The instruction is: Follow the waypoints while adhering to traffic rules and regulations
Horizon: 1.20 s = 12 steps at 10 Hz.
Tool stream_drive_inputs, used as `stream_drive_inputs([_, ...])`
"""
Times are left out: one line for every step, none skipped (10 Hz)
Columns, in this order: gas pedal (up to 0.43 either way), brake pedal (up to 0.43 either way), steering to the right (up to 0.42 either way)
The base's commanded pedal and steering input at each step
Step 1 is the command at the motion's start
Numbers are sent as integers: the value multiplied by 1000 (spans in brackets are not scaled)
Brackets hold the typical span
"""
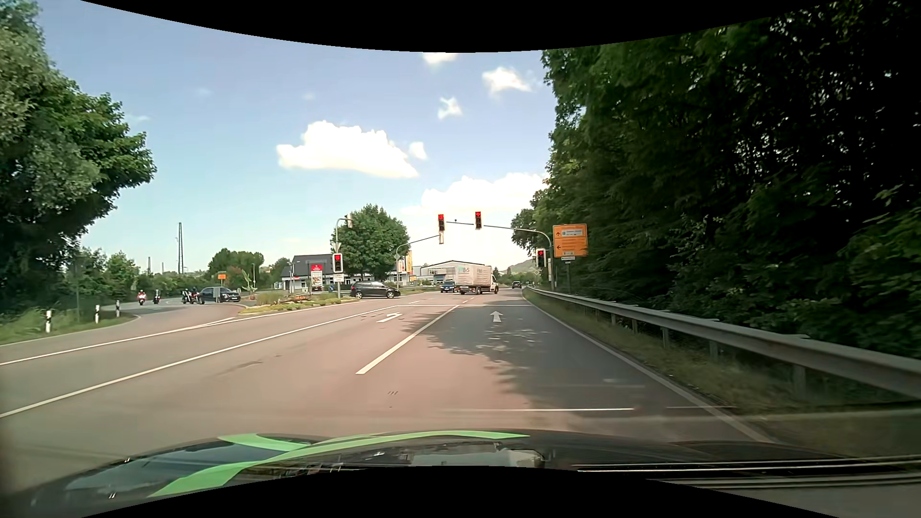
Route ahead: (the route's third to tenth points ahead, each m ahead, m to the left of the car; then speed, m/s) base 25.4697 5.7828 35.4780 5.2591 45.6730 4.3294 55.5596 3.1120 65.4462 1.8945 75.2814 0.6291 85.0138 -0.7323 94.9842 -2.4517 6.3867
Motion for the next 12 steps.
stream_drive_inputs([0, 6, 6])
stream_drive_inputs([0, 18, 6])
stream_drive_inputs([0, 37, 6])
stream_drive_inputs([0, 49, 5])
stream_drive_inputs([0, 55, 5])
stream_drive_inputs([0, 55, 5])
stream_drive_inputs([0, 67, 5])
stream_drive_inputs([0, 73, 5])
stream_drive_inputs([0, 79, 5])
stream_drive_inputs([0, 79, 5])
stream_drive_inputs([0, 91, 5])
stream_drive_inputs([0, 98, 4])
